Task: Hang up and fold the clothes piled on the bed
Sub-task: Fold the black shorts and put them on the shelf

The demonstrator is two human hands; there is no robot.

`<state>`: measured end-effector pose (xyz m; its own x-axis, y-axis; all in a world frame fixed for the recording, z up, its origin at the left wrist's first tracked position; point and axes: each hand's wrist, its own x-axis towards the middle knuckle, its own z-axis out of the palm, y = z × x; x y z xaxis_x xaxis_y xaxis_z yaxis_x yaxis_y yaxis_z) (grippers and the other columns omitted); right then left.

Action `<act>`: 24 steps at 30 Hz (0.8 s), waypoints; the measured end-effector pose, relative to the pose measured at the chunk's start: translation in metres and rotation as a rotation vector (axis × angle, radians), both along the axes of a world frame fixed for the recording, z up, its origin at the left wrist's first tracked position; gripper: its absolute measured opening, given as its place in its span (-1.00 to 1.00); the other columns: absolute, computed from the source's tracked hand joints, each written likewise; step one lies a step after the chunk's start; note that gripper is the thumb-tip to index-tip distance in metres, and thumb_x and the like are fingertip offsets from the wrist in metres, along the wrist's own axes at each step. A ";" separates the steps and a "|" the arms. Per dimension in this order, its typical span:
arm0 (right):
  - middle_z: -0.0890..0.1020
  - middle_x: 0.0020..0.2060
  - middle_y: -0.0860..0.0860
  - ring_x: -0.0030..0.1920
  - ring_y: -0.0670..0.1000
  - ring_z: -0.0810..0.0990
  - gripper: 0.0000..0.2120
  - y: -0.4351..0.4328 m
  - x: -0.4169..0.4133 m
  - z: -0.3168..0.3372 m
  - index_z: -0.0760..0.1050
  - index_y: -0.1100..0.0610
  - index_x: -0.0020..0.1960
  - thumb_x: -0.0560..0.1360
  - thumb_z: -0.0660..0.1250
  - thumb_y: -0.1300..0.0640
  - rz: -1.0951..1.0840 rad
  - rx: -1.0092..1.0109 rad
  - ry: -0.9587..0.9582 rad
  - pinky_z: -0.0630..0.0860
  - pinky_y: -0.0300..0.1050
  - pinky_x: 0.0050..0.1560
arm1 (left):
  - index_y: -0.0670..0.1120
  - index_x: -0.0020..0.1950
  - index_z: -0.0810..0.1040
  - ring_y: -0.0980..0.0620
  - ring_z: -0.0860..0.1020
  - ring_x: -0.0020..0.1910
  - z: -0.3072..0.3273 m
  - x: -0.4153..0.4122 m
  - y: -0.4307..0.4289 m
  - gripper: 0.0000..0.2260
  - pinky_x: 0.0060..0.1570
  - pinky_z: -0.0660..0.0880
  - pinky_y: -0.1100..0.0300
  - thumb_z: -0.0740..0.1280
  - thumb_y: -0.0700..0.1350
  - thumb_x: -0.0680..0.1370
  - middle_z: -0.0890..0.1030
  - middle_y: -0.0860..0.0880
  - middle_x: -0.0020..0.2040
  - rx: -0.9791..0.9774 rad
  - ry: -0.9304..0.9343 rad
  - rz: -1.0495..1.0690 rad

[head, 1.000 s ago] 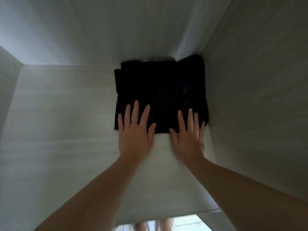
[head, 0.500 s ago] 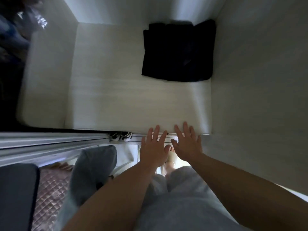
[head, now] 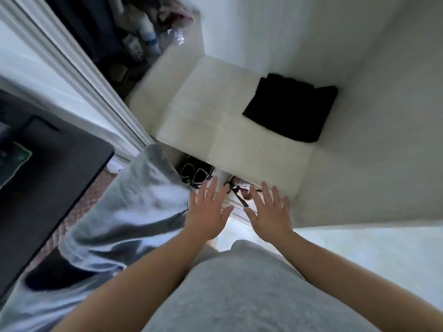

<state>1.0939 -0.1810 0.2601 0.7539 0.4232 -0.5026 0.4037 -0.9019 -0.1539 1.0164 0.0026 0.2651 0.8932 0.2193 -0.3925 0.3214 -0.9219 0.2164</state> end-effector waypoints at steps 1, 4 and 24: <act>-0.27 0.62 -0.04 0.61 0.14 -0.28 -0.39 -0.009 -0.005 0.005 -0.29 -0.16 0.62 0.65 -0.17 -0.28 0.047 0.009 -0.028 -0.19 0.26 0.54 | 0.22 0.63 -0.09 -0.08 -0.16 0.63 0.004 -0.012 -0.010 -0.42 0.56 -0.08 -0.20 -0.09 0.33 0.63 -0.19 0.05 0.65 -0.007 -0.040 0.068; -0.27 0.62 -0.05 0.61 0.13 -0.27 -0.38 -0.034 -0.024 0.019 -0.30 -0.16 0.61 0.64 -0.20 -0.30 0.182 0.061 -0.072 -0.22 0.26 0.54 | 0.25 0.62 -0.09 -0.08 -0.13 0.63 0.013 -0.052 -0.043 -0.39 0.55 -0.06 -0.18 -0.17 0.37 0.59 -0.16 0.07 0.66 -0.008 -0.133 0.216; -0.25 0.62 -0.12 0.60 0.01 -0.33 -0.36 0.011 -0.229 0.093 -0.28 -0.26 0.58 0.56 -0.19 -0.36 1.043 0.385 0.116 -0.30 0.21 0.53 | 0.24 0.62 -0.06 -0.06 -0.18 0.63 0.083 -0.350 -0.142 -0.43 0.55 -0.14 -0.12 -0.05 0.32 0.64 -0.16 0.06 0.66 0.147 -0.147 1.105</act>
